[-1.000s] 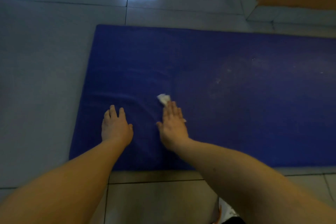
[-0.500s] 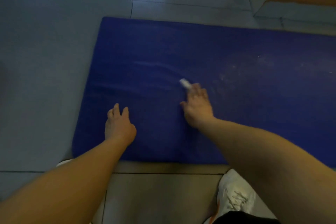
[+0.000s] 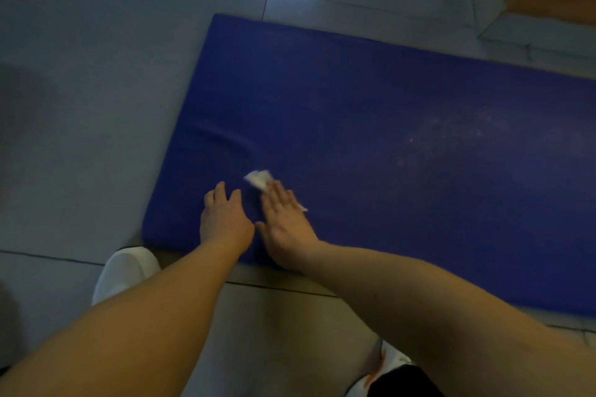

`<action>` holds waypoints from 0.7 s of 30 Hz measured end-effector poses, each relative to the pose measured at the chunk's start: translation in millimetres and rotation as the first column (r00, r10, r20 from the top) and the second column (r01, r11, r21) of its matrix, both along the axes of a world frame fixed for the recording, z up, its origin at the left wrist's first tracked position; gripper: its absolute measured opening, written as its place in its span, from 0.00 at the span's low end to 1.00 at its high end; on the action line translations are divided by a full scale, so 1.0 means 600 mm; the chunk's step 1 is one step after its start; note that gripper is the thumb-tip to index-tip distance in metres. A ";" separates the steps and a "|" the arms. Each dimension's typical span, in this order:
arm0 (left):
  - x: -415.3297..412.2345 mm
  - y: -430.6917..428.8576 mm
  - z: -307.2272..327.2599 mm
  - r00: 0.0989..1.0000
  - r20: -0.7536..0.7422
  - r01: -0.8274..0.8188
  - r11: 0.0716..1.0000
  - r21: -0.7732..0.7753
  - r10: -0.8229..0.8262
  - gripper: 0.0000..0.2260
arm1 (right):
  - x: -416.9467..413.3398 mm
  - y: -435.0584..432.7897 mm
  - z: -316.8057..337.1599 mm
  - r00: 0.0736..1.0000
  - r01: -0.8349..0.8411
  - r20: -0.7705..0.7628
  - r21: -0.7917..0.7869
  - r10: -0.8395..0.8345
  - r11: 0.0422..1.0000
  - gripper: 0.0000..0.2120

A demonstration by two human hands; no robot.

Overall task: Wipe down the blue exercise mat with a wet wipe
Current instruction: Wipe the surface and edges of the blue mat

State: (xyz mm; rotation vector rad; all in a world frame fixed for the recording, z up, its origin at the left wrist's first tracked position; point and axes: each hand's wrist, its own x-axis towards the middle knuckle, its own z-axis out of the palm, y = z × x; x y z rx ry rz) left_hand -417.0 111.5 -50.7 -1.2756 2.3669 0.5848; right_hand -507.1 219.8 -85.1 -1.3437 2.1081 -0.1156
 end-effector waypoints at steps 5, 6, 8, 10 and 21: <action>0.023 0.009 0.004 0.999 0.023 -0.021 1.000 -0.002 0.021 0.29 | -0.019 0.027 -0.001 0.965 -0.233 -0.119 0.014 0.233 0.972 0.33; 0.025 0.008 0.005 1.000 0.026 -0.016 1.000 0.010 0.016 0.29 | -0.041 0.033 0.000 0.966 -0.203 -0.160 0.014 0.203 0.979 0.33; 0.026 0.008 0.006 1.000 0.023 -0.018 0.999 0.035 0.017 0.28 | -0.093 0.050 -0.004 0.972 -0.037 -0.231 -0.009 0.034 0.999 0.35; 0.024 0.011 0.007 1.000 0.022 -0.022 0.999 0.046 0.021 0.28 | -0.146 0.079 -0.007 0.928 0.236 -0.294 -0.011 -0.229 0.972 0.36; 0.023 0.006 0.014 0.999 0.053 -0.011 0.997 0.081 0.006 0.27 | 0.023 0.057 0.005 0.951 0.308 -0.034 0.023 -0.307 0.951 0.36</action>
